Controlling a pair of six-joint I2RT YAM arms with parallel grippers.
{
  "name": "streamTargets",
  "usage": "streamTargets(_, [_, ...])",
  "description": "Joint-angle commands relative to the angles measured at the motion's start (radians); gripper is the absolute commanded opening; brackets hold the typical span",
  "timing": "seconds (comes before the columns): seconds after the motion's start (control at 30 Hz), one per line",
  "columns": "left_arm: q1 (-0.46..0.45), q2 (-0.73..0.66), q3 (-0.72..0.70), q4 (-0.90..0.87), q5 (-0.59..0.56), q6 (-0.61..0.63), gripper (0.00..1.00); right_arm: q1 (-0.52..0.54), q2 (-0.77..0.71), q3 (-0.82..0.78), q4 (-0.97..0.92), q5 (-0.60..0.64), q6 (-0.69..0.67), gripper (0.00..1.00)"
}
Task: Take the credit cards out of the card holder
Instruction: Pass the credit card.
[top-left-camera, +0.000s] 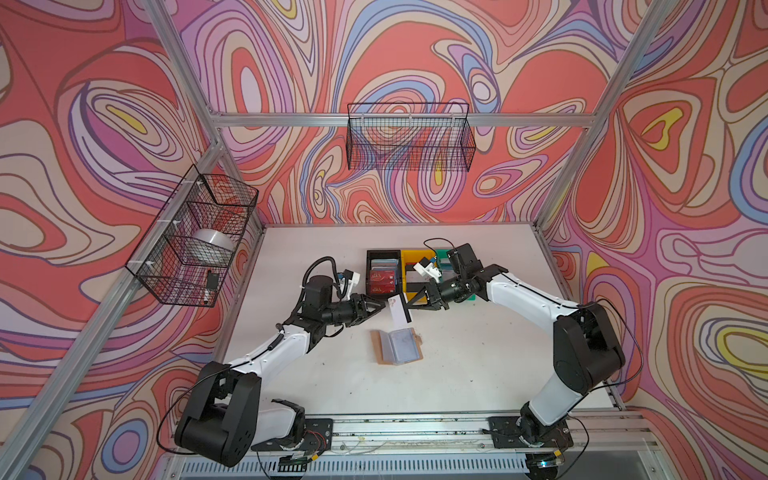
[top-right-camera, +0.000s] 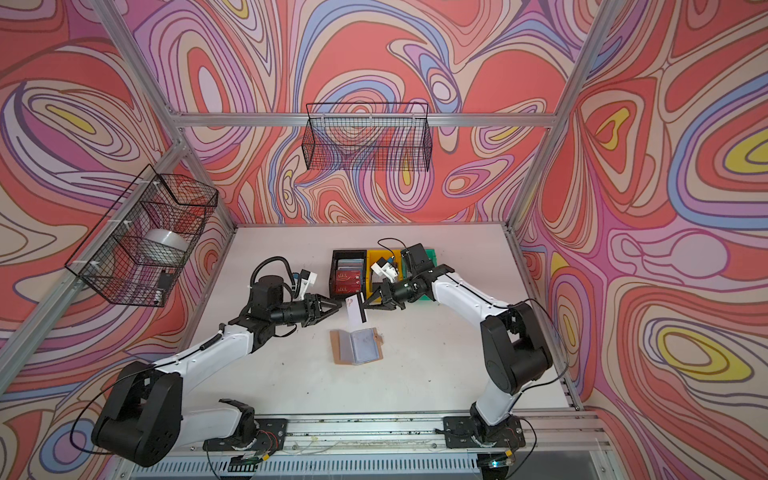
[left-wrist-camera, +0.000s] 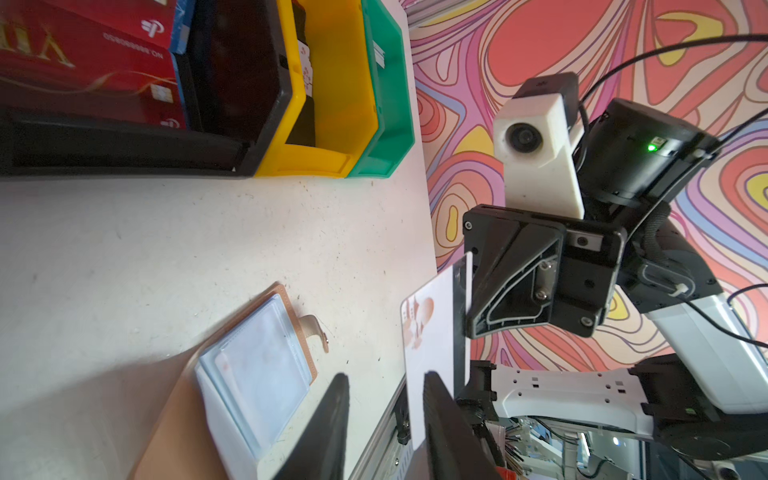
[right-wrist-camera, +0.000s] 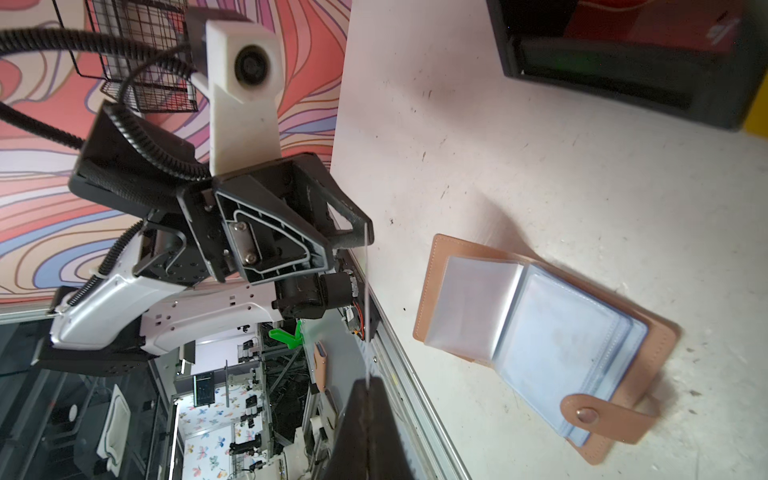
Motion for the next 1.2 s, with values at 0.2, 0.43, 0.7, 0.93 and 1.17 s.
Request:
streamTargets(0.2, [0.006, -0.100, -0.070, 0.028, -0.086, 0.115, 0.38, -0.033, 0.046, -0.039, 0.240, -0.169, 0.334, 0.00])
streamTargets(0.43, [0.006, -0.049, -0.157, 0.381, -0.023, 0.036, 0.44, -0.036, 0.074, -0.019, 0.236, -0.227, 0.373, 0.00])
streamTargets(0.7, [0.006, -0.004, -0.147, 0.622, 0.012, -0.012, 0.60, -0.051, 0.076, -0.003, 0.217, -0.240, 0.376, 0.00])
streamTargets(0.93, [0.001, -0.035, -0.129, 0.599, 0.013, 0.014, 0.65, -0.055, 0.075, 0.010, 0.237, -0.247, 0.401, 0.00])
streamTargets(1.17, [-0.026, -0.012, -0.134, 0.632, 0.011, 0.005, 0.65, -0.055, 0.075, 0.010, 0.317, -0.255, 0.463, 0.00])
